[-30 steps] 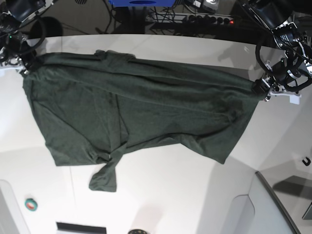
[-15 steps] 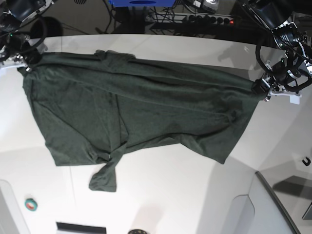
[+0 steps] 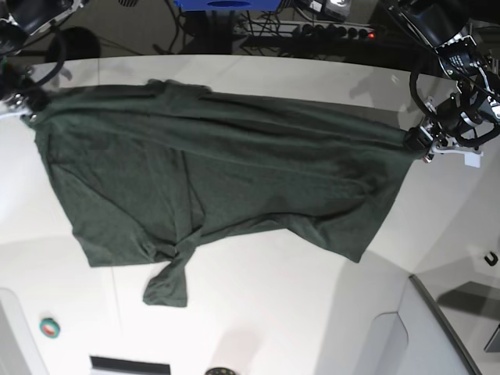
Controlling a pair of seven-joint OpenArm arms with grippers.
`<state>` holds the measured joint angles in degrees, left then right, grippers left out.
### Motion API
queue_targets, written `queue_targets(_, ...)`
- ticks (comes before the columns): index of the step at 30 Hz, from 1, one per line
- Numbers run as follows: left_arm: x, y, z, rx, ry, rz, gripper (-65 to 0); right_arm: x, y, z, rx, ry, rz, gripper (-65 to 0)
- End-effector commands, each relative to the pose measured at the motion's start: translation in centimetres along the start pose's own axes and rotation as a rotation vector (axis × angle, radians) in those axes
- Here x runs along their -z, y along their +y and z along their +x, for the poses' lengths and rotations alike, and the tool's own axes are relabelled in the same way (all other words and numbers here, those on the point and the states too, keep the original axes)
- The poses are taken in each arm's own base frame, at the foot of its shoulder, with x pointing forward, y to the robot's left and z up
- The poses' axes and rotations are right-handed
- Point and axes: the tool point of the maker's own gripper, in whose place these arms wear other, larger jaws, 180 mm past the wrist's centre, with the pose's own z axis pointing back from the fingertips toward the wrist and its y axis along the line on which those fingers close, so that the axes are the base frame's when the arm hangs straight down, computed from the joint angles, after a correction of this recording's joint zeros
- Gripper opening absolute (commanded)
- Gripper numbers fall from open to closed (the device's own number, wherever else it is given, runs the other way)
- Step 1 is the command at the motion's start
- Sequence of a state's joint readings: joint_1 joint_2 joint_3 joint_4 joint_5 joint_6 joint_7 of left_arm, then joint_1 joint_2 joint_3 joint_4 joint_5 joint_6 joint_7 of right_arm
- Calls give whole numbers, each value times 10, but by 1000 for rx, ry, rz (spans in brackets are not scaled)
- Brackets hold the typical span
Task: Layout the t-shirt on the table in an organized manner, then fold the t-shirt properly
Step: 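Hold the shirt edge with both grippers and pull it taut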
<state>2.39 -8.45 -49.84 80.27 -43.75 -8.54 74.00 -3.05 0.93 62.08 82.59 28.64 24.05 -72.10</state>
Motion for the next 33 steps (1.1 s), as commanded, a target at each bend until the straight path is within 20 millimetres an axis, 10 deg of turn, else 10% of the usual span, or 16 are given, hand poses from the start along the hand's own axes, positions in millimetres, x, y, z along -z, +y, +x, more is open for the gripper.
queue_targets(1,-6,-9,16,22,-41,-22,-650,-8,3,12,-28,-28,0,-648)
queue_targets(9,-17,-42,32,-27,-87,-210,-650,-23,16,28,-64,-84,25,-648)
queue_targets(25,-21,-11,9,-103,-36,-137,-650,3,-5,-11,48,22,48,-641)
queue_targets(31,-21,-10,8,-104,-35,-137,-650,0,-9,-22,62,35,65,-329)
queue_targets(33,-21,-10,8,-104,-35,-137,-650,-1,-8,-25,80,24,97,-335)
